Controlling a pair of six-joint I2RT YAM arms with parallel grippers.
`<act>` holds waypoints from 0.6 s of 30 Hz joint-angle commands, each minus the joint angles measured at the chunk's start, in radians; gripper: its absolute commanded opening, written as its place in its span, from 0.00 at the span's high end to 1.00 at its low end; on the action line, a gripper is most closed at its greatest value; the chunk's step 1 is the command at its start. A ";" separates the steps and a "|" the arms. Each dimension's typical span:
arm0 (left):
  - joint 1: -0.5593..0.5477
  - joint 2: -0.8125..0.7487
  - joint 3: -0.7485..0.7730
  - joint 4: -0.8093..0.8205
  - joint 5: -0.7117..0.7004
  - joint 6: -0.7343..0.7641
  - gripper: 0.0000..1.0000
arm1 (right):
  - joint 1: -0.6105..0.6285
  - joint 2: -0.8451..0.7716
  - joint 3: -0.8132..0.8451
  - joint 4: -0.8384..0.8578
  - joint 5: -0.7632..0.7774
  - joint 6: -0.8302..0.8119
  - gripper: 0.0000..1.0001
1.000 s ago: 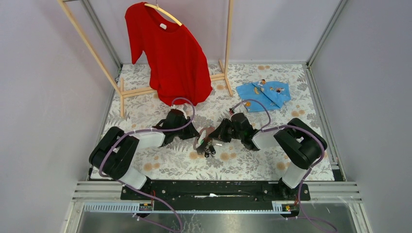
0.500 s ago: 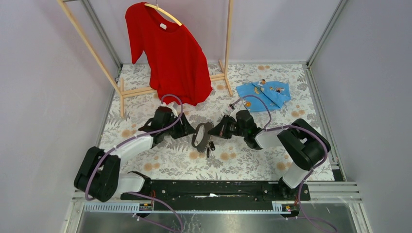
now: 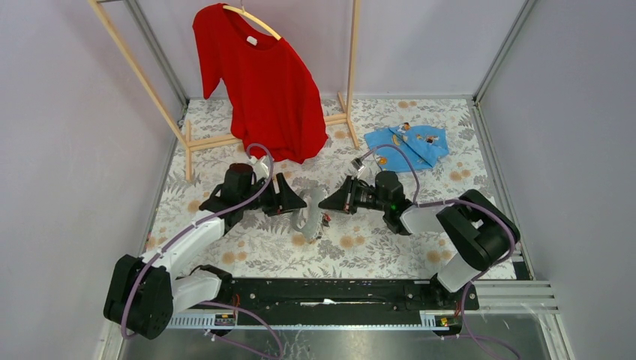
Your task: Remove the keys from the keyring
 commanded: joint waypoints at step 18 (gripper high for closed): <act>-0.030 -0.048 0.065 0.295 0.350 -0.257 0.73 | -0.011 -0.374 0.102 -0.366 -0.022 -0.158 1.00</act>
